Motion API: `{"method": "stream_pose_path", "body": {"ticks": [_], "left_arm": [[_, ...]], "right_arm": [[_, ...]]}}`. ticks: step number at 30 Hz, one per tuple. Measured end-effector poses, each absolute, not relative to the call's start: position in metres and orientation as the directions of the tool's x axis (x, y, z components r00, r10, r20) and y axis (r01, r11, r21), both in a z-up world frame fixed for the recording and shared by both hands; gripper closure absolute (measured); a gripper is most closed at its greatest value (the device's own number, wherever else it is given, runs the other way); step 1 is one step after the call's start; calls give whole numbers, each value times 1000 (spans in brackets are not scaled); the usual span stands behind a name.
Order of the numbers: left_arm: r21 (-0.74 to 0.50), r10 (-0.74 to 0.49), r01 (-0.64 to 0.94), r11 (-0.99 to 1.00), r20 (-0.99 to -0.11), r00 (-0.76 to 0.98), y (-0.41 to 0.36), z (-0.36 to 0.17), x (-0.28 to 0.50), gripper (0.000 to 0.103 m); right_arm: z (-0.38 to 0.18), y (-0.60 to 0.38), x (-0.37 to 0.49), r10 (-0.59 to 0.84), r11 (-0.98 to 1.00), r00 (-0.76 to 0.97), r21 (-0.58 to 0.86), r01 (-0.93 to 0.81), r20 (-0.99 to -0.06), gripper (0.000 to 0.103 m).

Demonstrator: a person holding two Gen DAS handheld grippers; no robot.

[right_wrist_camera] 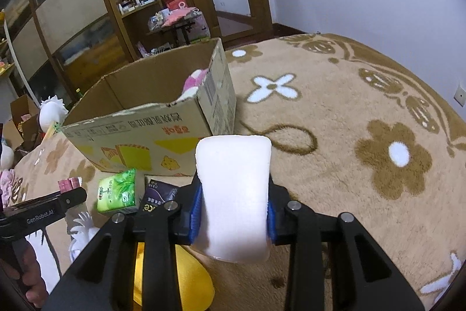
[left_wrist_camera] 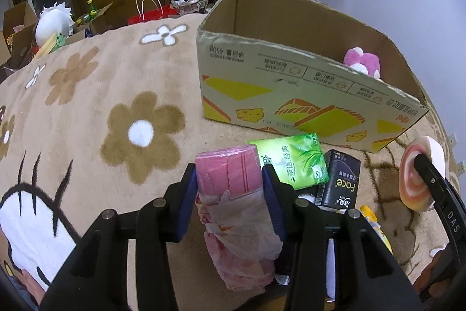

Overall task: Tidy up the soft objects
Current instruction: 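Lift the tissue roll and foam block and carry them over the box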

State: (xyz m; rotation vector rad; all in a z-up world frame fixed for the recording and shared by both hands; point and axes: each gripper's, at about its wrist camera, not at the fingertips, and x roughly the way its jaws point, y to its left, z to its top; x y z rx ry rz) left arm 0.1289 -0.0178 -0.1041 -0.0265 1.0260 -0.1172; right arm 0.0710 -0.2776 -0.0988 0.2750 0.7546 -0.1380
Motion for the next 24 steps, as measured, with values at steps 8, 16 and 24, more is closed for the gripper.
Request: {"method": "stream_pose_path", "body": {"ticks": [8,16,24], "left_arm": [[-72,-116,98,993,-797,592,-19,-77,125,61],[-77,-151,141,987,-744,651,-26,-48,121,61],[-82,-180,168,982,-658,731,-28,-11,116,61]], "right_arm": [[-76,-280,68,-31,957,771,204,207,-636,67],[-52,-277,66,-11,956,820,233,176,-572,67],[-25,-272,64,3,955,866,257,145,-500,67]]}}
